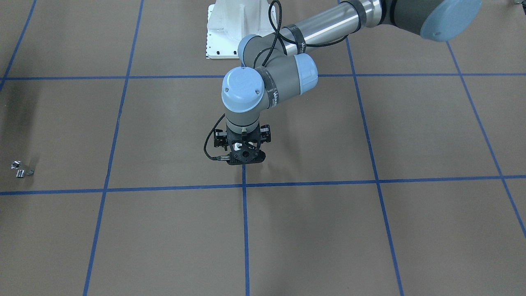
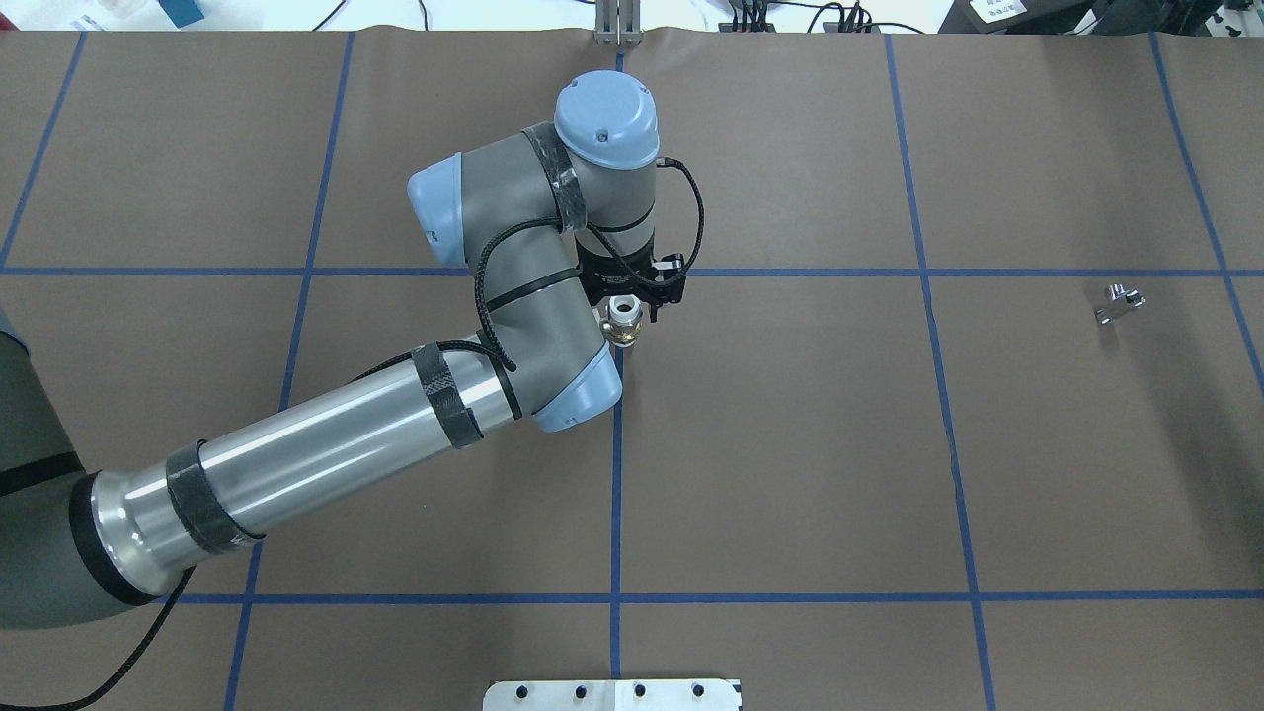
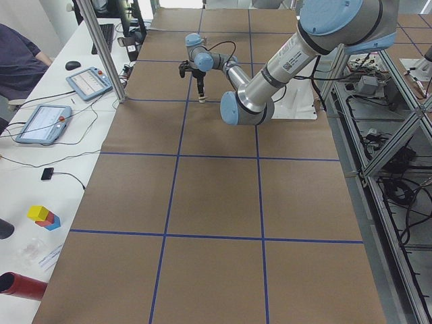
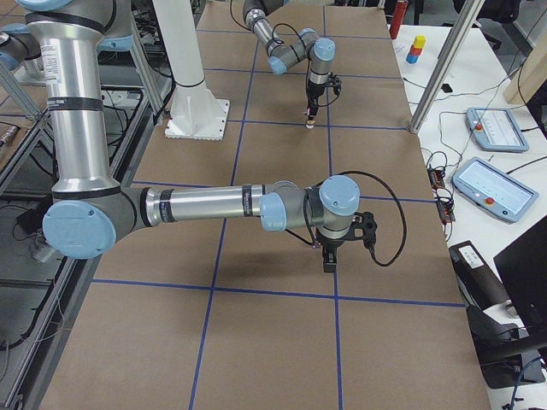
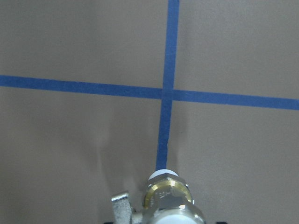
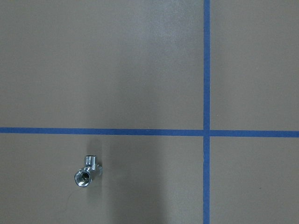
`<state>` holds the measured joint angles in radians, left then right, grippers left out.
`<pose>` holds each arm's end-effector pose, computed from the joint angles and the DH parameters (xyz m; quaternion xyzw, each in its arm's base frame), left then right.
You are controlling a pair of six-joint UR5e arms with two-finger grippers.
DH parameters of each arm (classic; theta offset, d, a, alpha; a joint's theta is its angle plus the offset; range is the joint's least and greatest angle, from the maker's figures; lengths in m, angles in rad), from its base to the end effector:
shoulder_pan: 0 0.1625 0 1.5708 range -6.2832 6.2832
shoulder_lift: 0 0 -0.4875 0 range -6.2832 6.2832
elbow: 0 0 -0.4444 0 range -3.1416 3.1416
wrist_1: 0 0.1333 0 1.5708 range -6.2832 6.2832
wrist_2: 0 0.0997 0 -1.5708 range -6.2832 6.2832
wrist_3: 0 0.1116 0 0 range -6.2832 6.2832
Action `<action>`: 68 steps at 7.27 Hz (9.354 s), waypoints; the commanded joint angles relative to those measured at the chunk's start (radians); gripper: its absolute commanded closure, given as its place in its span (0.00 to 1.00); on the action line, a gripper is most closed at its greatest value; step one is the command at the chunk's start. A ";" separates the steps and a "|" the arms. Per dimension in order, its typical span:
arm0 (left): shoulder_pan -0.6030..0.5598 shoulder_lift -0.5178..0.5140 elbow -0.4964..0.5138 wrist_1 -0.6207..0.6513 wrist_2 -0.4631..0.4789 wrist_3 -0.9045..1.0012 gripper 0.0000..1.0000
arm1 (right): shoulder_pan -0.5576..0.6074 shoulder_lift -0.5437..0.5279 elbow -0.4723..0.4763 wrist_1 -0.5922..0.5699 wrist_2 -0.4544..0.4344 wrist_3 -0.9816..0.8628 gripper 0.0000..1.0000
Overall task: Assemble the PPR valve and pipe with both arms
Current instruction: 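Lower the held valve upright onto the center grid crossing, then open the left gripper and raise it away from the valve, then move the right gripper down over the chrome pipe fitting, then close the right gripper on the chrome fitting and lift it, then carry the chrome fitting with the right gripper above the standing valve, then lower the chrome fitting onto the top opening of the valve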
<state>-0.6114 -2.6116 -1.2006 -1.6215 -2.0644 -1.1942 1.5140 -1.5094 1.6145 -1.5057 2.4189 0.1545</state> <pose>0.6978 -0.5874 0.1407 -0.0390 0.4097 -0.0207 0.9112 0.0164 -0.5845 0.6583 0.0338 -0.4158 0.0094 0.9088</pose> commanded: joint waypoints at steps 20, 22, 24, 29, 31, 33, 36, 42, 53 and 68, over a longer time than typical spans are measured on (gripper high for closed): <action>-0.248 0.539 -0.540 -0.051 -0.013 0.249 0.00 | -0.405 0.103 -0.177 0.205 -0.179 0.306 0.26; -0.248 0.538 -0.545 -0.049 -0.013 0.249 0.00 | -0.405 0.101 -0.185 0.205 -0.178 0.304 0.30; -0.248 0.538 -0.547 -0.049 -0.013 0.249 0.00 | -0.405 0.101 -0.185 0.205 -0.176 0.304 0.50; -0.248 0.536 -0.547 -0.047 -0.013 0.248 0.00 | -0.405 0.100 -0.183 0.205 -0.170 0.304 0.55; -0.249 0.536 -0.547 -0.047 -0.013 0.248 0.00 | -0.405 0.103 -0.180 0.205 -0.170 0.306 0.73; -0.251 0.536 -0.548 -0.047 -0.013 0.246 0.00 | -0.400 0.118 -0.156 0.196 -0.170 0.313 1.00; -0.258 0.545 -0.556 -0.049 -0.014 0.257 0.00 | -0.304 0.344 -0.079 -0.198 -0.161 0.304 1.00; -0.275 0.617 -0.557 -0.075 -0.010 0.329 0.00 | -0.561 0.914 -0.238 -0.444 -0.159 0.820 1.00; -0.269 0.624 -0.545 -0.101 -0.010 0.314 0.00 | -0.838 1.006 -0.361 -0.231 -0.320 1.163 1.00; -0.268 0.624 -0.539 -0.101 -0.010 0.315 0.00 | -0.851 0.976 -0.306 -0.275 -0.310 1.148 1.00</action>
<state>-0.8790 -1.9881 -1.7386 -1.7227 -2.0740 -0.8790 0.6638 -0.5338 1.3085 -1.7811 2.1093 1.3038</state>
